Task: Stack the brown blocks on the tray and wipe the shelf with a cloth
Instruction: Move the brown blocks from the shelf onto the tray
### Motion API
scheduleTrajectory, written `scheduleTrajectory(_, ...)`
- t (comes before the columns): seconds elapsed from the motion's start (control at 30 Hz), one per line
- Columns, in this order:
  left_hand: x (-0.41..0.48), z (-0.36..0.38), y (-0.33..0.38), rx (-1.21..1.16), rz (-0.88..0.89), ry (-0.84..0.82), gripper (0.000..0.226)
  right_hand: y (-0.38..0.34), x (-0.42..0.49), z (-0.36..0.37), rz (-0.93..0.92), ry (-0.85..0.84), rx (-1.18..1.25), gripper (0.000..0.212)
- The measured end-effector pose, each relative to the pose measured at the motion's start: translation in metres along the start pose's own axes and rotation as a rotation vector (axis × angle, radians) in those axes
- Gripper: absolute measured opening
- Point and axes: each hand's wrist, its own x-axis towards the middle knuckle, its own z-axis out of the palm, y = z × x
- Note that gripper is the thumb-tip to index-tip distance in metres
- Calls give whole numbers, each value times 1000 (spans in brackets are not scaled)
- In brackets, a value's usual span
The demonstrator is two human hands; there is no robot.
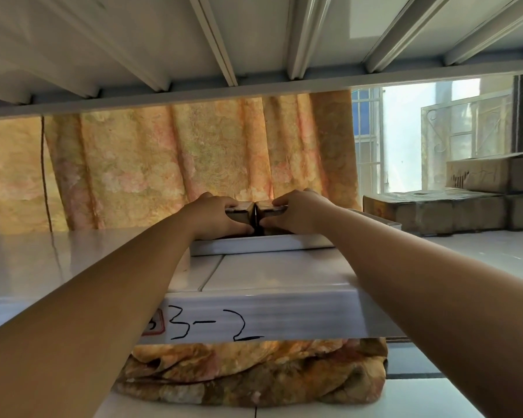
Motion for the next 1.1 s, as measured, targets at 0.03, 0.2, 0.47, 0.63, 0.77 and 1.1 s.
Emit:
scheduleTrajectory(0.03, 0, 0, -1, 8, 4, -4, 83, 2, 0, -1, -22, 2, 2, 64)
scheduleTrajectory(0.2, 0, -1, -3, 12, 17, -39, 86, 4, 1, -1, -38, 17, 77, 69)
scheduleTrajectory(0.47, 0, 2, -3, 23, 22, -30, 88, 6, 1, 1, -84, 8, 100, 65)
scheduleTrajectory(0.63, 2, 5, -3, 82, 22, 15, 88, 8, -2, -1, -98, 4, 115, 64)
scheduleTrajectory(0.77, -1, 7, -1, 151, 56, 80, 88, 8, -1, 1, -77, -4, 130, 65)
scheduleTrajectory(1.1, -16, -4, 27, -130, 336, 271, 37, 6, -4, -6, 43, 387, 315, 56)
